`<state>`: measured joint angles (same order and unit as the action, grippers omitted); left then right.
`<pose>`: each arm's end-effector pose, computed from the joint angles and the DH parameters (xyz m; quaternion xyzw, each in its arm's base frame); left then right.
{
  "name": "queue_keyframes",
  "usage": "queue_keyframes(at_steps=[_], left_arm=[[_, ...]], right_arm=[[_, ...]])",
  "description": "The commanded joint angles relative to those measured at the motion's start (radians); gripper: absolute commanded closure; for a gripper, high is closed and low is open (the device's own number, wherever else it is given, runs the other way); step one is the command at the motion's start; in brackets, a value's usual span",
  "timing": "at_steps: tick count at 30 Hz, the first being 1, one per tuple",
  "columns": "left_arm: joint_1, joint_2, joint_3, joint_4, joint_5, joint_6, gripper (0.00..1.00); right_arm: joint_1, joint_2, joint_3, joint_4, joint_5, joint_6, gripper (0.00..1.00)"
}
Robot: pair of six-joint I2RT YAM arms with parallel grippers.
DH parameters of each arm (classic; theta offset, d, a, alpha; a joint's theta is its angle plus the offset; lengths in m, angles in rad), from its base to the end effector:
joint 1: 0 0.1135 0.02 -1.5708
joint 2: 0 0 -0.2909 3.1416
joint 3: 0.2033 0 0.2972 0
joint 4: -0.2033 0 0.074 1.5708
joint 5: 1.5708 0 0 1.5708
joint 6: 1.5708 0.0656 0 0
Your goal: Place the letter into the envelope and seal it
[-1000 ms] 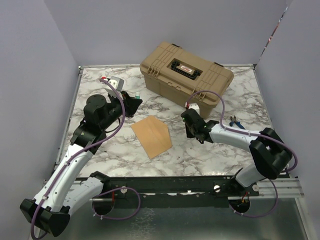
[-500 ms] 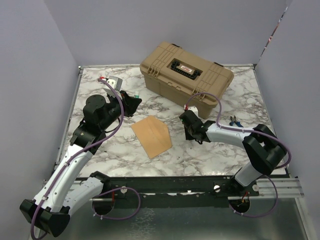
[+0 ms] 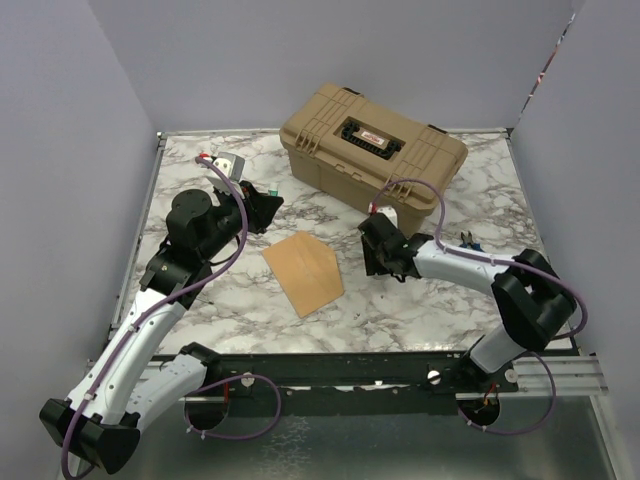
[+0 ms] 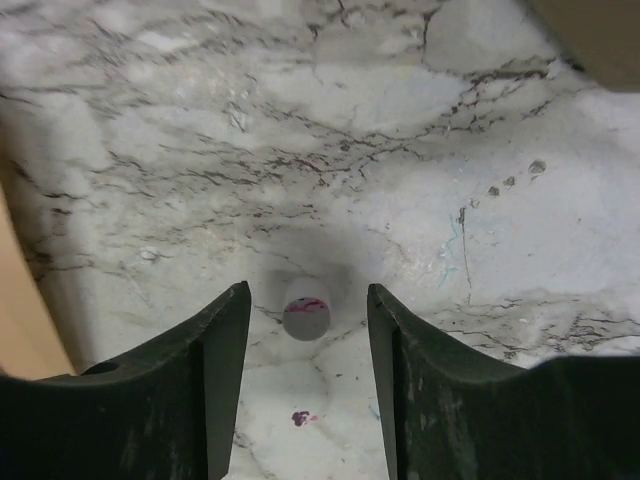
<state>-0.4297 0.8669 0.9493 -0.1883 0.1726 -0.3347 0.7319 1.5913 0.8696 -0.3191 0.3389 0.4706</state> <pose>0.2269 -0.1164 0.4044 0.0928 0.7372 -0.3079 0.5942 0.2770 0.2195 0.1399 -0.0801 0.9489 0.0118 0.3050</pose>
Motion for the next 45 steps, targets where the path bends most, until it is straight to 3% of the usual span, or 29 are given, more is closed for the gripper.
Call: queue_keyframes(at_steps=[1, 4, 7, 11, 17, 22, 27, 35, 45], left_arm=[[-0.003, -0.010, 0.002, 0.022, -0.007, -0.010, 0.97], [-0.003, -0.004, 0.011, 0.040, 0.005, -0.047, 0.97], [-0.003, 0.002, 0.020, 0.082, 0.011, -0.141, 0.97], [-0.003, 0.010, -0.016, 0.232, -0.006, -0.379, 0.97], [-0.004, 0.033, -0.127, 0.568, 0.025, -0.647, 0.99], [-0.003, 0.046, -0.122, 0.608, 0.038, -0.644, 1.00], [-0.003, 0.041, -0.120, 0.614, 0.037, -0.642, 1.00], [-0.003, 0.040, -0.111, 0.615, 0.033, -0.632, 1.00], [-0.003, 0.043, -0.103, 0.616, 0.032, -0.606, 1.00]], right_arm=[[-0.001, -0.091, 0.112, -0.106, -0.009, -0.005, 0.45], [-0.001, -0.164, 0.173, -0.120, -0.033, -0.024, 0.44], [-0.001, -0.266, 0.174, -0.019, -0.122, -0.074, 0.44], [-0.002, -0.366, 0.158, 0.210, -0.390, -0.137, 0.44], [0.001, -0.293, 0.272, 0.480, -0.763, 0.026, 0.40], [0.006, -0.191, 0.381, 0.591, -0.857, 0.209, 0.37], [0.009, -0.121, 0.472, 0.552, -0.862, 0.251, 0.38], [0.009, -0.069, 0.527, 0.502, -0.915, 0.257, 0.61], [0.021, -0.051, 0.531, 0.487, -0.963, 0.271, 0.61]])
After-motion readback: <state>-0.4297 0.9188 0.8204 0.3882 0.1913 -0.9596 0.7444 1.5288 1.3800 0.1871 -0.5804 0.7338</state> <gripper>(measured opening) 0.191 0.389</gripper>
